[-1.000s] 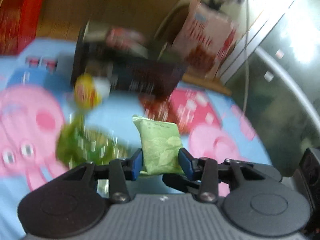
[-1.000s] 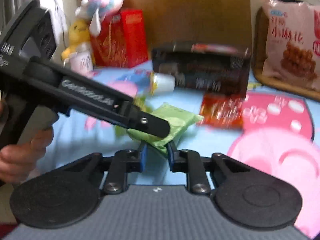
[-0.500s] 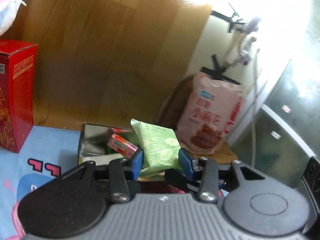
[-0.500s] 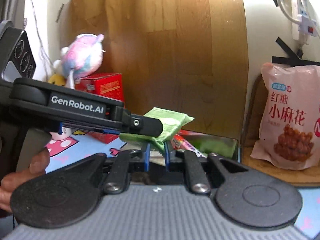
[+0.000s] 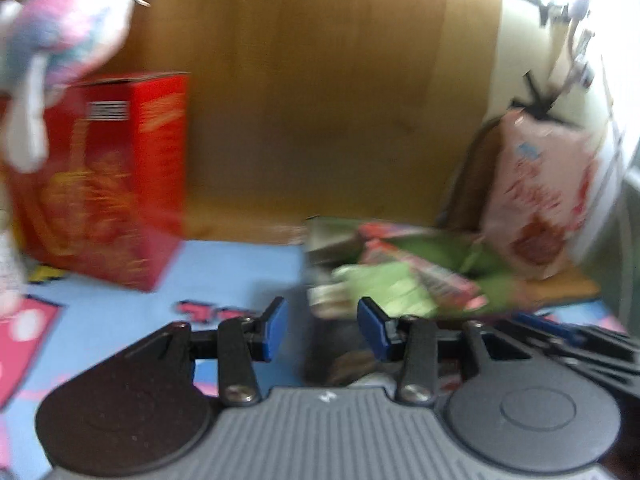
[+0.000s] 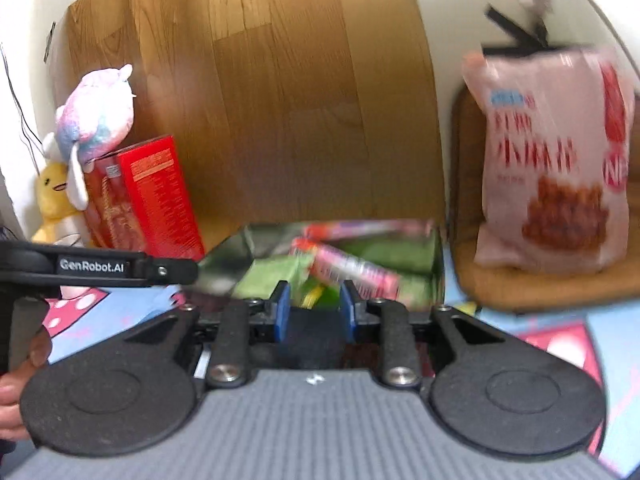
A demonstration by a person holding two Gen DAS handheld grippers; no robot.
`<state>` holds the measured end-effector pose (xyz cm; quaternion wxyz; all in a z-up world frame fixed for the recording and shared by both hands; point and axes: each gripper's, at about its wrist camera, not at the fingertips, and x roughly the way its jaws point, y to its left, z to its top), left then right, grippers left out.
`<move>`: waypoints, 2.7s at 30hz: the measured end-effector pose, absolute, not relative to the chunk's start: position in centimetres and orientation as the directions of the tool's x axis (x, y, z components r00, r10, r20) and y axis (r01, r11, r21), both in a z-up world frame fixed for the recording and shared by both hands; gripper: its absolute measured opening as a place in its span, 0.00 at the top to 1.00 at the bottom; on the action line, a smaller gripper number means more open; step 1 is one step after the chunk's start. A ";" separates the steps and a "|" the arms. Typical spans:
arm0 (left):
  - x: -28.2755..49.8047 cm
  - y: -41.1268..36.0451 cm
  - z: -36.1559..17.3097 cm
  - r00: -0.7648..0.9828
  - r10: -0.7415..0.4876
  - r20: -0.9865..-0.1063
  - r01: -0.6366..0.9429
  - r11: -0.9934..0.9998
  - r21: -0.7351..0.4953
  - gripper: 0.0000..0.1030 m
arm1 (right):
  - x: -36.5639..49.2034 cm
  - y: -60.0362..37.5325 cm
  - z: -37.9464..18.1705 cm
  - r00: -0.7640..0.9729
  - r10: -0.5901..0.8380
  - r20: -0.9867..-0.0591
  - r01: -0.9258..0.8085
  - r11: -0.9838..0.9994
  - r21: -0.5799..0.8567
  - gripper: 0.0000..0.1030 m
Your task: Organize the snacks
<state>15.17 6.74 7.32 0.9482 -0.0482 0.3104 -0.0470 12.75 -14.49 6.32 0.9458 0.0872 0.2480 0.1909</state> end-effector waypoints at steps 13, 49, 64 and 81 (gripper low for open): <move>10.0 7.2 5.7 0.801 0.048 -0.596 -0.053 0.999 0.009 0.61 | 8.4 -10.5 3.5 0.697 0.505 -0.509 -0.423 0.863 0.278 0.60; 8.6 9.2 4.5 0.799 0.130 -0.587 -0.120 0.991 0.056 0.59 | 6.3 -5.0 1.4 0.643 0.429 -0.634 -0.451 0.882 0.138 0.43; 8.3 10.7 1.3 0.778 0.166 -0.606 -0.193 0.981 0.021 0.55 | 5.7 -3.1 1.4 0.688 0.308 -0.657 -0.315 0.943 0.112 0.39; 8.3 10.6 0.8 0.778 0.140 -0.613 -0.182 0.983 -0.007 0.53 | 5.3 -7.1 1.7 0.731 0.213 -0.648 -0.157 0.977 0.145 0.43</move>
